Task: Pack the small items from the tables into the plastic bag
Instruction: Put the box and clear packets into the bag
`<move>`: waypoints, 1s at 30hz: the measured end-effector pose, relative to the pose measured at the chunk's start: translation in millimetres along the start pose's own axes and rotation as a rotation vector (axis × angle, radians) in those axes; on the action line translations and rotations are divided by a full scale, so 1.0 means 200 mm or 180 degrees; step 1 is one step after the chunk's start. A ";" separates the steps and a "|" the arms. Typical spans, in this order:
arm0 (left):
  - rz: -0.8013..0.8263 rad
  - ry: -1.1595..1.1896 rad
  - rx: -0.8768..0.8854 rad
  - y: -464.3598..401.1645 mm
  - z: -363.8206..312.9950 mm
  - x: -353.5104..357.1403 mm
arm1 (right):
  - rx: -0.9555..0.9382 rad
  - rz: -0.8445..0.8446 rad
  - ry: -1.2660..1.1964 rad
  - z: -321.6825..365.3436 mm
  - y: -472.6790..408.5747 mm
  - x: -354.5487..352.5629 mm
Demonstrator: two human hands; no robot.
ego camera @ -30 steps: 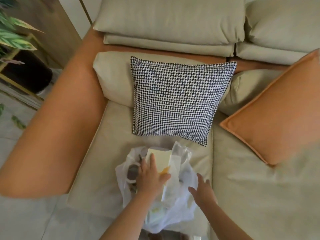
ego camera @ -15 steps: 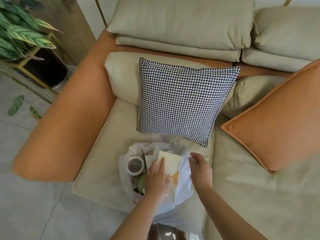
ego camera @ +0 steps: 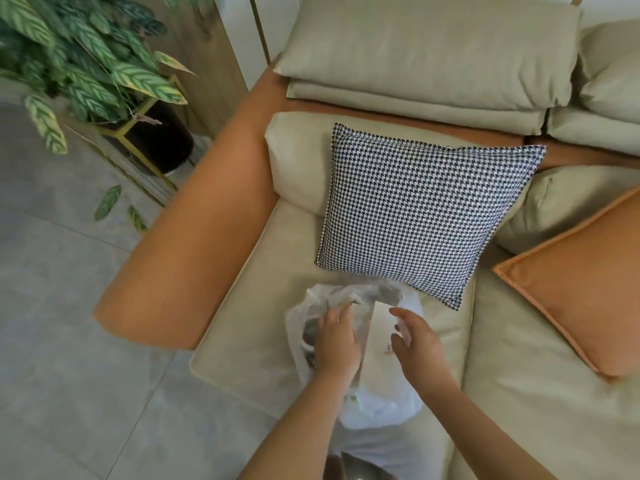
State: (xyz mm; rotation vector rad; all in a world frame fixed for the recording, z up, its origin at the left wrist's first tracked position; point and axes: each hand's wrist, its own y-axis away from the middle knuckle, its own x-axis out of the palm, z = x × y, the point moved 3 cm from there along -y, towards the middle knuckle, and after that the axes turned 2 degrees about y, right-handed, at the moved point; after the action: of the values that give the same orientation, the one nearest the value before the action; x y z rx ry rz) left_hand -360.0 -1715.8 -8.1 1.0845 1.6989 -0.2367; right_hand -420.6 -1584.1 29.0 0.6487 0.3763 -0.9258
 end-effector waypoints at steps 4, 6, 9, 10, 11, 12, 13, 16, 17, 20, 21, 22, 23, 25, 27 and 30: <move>-0.0026 -0.0462 -0.0524 -0.20 0.26 -0.08 | 0.0015 -0.0111 0.0112 -0.03 -0.01 0.08; 0.0199 -0.0588 -0.0761 -0.31 0.34 -0.07 | 0.0036 -0.0258 0.0050 -0.05 -0.02 0.09; 0.0596 -0.0493 -0.0994 -0.41 0.36 -0.06 | 0.0136 -0.0424 -0.0199 -0.06 -0.03 0.08; 0.0689 -0.0487 -0.0996 -0.43 0.35 -0.06 | 0.0147 -0.0483 -0.0202 -0.05 -0.04 0.07; 0.0725 -0.0480 -0.0949 -0.44 0.34 -0.06 | 0.0155 -0.0520 -0.0163 -0.03 -0.05 0.07; 0.0722 -0.0416 -0.0879 -0.44 0.32 -0.07 | 0.0163 -0.0541 -0.0112 -0.01 -0.05 0.07; 0.0687 -0.0270 -0.0805 -0.42 0.31 -0.08 | 0.0175 -0.0550 -0.0052 0.01 -0.05 0.07; 0.0539 0.0360 -0.0604 -0.33 0.25 -0.14 | 0.0229 -0.0526 0.0109 0.07 -0.02 0.06; 0.0499 0.0524 -0.0537 -0.30 0.23 -0.18 | 0.0248 -0.0494 0.0134 0.09 0.00 0.06; 0.0314 0.0873 -0.0331 -0.22 0.17 -0.31 | 0.0414 -0.0478 0.0014 0.11 0.05 0.01; 0.0210 0.0968 -0.0270 -0.19 0.15 -0.36 | 0.0478 -0.0547 -0.0019 0.13 0.06 -0.02; 0.0114 0.1049 -0.0204 -0.17 0.13 -0.42 | 0.0523 -0.0646 -0.0023 0.14 0.06 -0.07; 0.0051 0.1091 -0.0126 -0.15 0.11 -0.48 | 0.0552 -0.0749 -0.0011 0.15 0.07 -0.12; -0.0007 0.1074 0.0020 -0.11 0.08 -0.58 | 0.0615 -0.0902 0.0051 0.18 0.07 -0.22; -0.0078 0.0994 0.0101 -0.08 0.07 -0.66 | 0.0684 -0.0982 0.0191 0.20 0.06 -0.31; -0.0237 0.0884 0.0116 -0.05 0.07 -0.75 | 0.0740 -0.1058 0.0292 0.24 0.07 -0.38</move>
State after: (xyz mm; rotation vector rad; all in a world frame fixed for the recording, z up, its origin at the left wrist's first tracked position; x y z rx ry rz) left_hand -354.2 -1811.3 107.9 1.1221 1.9915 -0.1704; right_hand -450.7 -1563.4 112.0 0.8597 0.4714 -1.2716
